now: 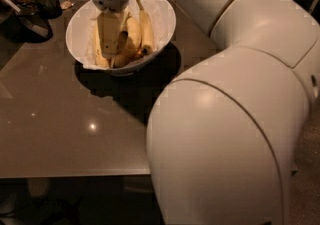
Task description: Pick banana from white bowl
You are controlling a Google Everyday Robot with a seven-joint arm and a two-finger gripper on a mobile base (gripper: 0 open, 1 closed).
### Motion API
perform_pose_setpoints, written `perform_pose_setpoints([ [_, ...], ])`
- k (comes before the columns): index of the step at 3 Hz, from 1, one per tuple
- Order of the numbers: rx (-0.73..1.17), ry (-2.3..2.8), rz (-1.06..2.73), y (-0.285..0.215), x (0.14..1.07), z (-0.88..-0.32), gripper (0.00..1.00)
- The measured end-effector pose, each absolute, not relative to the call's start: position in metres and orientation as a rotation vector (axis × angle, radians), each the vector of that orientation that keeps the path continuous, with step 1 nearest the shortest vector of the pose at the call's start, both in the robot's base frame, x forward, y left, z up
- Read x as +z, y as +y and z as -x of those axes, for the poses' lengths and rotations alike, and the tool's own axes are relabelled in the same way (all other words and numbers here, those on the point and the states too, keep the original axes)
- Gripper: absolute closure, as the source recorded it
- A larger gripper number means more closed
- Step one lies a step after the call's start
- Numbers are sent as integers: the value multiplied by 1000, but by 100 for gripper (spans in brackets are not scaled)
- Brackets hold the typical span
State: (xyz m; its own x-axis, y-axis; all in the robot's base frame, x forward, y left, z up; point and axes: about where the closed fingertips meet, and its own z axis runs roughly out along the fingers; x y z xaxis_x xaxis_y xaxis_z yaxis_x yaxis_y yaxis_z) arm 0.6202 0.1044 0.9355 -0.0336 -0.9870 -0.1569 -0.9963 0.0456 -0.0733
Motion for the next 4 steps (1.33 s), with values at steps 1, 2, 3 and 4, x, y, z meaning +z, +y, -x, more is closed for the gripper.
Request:
perform_pose_setpoints([
  [1,107,2186,2050,98,926,-625,20],
  [2,122,2216,2046,94,918,-628,18],
  [3,135,2235,2054,91,910,-630,16],
  [4,135,2235,2054,91,910,-630,34],
])
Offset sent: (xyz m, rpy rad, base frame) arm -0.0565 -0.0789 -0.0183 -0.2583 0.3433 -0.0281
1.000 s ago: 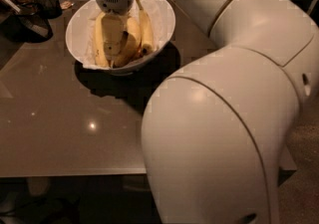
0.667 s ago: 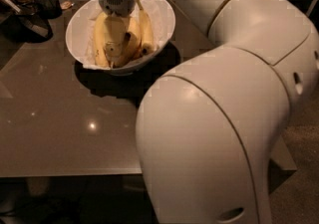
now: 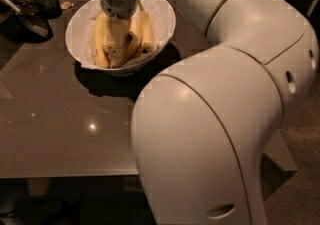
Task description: Pick banana from white bowl
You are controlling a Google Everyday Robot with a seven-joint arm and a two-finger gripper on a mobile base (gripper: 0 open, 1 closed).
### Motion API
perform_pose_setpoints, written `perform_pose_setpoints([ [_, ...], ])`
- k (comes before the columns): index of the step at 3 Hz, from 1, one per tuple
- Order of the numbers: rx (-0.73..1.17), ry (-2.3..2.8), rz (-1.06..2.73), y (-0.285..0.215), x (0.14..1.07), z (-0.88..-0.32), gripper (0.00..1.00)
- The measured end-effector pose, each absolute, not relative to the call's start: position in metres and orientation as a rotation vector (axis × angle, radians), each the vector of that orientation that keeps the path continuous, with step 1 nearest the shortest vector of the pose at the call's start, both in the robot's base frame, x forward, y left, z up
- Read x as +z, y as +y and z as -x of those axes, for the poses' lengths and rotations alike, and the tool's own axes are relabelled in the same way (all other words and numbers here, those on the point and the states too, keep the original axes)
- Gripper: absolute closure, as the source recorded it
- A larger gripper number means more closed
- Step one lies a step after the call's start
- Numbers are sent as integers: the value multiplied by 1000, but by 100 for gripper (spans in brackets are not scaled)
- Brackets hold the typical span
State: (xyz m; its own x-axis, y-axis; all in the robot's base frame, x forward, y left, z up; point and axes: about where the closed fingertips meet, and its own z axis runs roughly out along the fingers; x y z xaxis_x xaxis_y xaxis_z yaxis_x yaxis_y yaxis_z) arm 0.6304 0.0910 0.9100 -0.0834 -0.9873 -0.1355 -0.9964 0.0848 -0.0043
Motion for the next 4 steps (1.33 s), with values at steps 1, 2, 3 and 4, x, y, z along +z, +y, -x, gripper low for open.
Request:
perform_pose_setpoints([
  [1,135,2235,2054,91,910,-630,57],
  [2,135,2235,2054,91,910,-630,80],
  [3,135,2235,2054,91,919,-630,99],
  [4,135,2235,2054,91,919,-630,100],
])
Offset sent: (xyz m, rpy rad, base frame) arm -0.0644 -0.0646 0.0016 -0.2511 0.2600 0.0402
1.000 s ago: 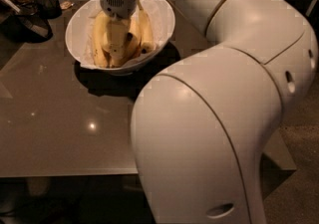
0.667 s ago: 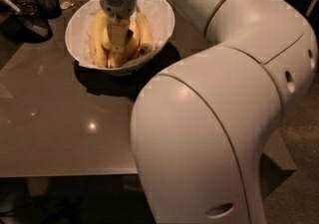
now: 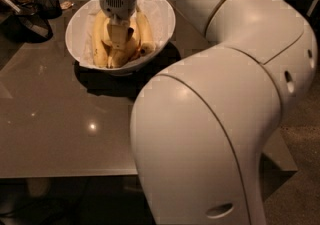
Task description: Pick banana from white bowl
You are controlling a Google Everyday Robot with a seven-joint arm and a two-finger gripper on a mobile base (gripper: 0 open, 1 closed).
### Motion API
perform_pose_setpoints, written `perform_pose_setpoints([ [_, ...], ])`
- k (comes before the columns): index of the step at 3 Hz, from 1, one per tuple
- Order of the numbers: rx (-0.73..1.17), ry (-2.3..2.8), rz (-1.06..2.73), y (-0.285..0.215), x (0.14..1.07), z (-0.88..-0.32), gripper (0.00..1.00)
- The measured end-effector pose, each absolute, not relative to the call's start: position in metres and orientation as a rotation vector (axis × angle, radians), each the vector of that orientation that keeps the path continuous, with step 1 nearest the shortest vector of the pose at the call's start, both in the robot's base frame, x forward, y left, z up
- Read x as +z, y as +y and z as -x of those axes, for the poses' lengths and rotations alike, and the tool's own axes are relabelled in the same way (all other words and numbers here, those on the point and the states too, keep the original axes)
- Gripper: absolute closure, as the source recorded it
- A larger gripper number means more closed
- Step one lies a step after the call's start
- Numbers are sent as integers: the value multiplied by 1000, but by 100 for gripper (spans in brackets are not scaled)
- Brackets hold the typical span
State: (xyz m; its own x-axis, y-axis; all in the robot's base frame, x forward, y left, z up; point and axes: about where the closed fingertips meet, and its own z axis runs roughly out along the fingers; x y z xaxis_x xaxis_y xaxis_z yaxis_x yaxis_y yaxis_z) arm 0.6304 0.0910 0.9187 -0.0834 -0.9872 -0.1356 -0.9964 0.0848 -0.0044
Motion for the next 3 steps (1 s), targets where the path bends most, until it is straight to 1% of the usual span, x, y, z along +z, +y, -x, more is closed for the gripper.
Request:
perform_pose_setpoints([
  [3,135,2235,2054,91,910,-630,100],
])
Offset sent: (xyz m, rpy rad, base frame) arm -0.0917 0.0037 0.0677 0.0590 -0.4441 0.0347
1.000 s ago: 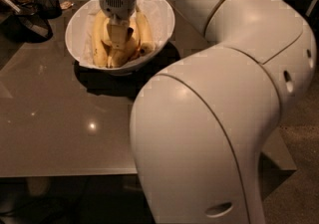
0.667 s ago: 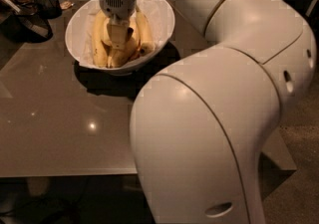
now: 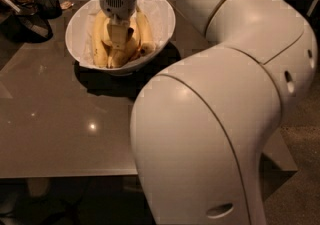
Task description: Pick banana from white bowl
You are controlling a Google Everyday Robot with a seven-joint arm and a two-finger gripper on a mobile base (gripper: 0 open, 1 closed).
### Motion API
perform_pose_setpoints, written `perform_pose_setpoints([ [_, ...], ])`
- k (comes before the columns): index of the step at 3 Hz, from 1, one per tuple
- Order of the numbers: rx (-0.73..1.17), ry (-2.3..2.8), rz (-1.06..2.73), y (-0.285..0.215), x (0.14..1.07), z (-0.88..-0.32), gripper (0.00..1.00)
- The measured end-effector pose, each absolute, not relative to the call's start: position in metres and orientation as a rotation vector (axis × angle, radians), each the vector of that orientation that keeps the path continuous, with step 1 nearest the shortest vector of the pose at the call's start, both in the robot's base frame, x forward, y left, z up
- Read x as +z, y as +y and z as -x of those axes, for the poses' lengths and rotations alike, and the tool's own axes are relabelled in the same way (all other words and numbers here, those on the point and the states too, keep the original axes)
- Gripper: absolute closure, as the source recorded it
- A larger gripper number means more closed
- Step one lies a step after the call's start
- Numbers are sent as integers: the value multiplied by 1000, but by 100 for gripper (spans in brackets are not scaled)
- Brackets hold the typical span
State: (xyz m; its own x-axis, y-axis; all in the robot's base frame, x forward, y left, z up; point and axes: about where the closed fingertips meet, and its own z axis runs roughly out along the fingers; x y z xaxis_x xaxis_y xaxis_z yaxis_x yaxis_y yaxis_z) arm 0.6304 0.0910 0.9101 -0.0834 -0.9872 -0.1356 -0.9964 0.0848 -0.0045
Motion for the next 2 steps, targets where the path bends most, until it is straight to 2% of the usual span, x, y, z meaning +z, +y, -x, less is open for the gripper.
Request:
perform_pose_setpoints([
  [2,135,2235,2054,91,910,-630,100],
])
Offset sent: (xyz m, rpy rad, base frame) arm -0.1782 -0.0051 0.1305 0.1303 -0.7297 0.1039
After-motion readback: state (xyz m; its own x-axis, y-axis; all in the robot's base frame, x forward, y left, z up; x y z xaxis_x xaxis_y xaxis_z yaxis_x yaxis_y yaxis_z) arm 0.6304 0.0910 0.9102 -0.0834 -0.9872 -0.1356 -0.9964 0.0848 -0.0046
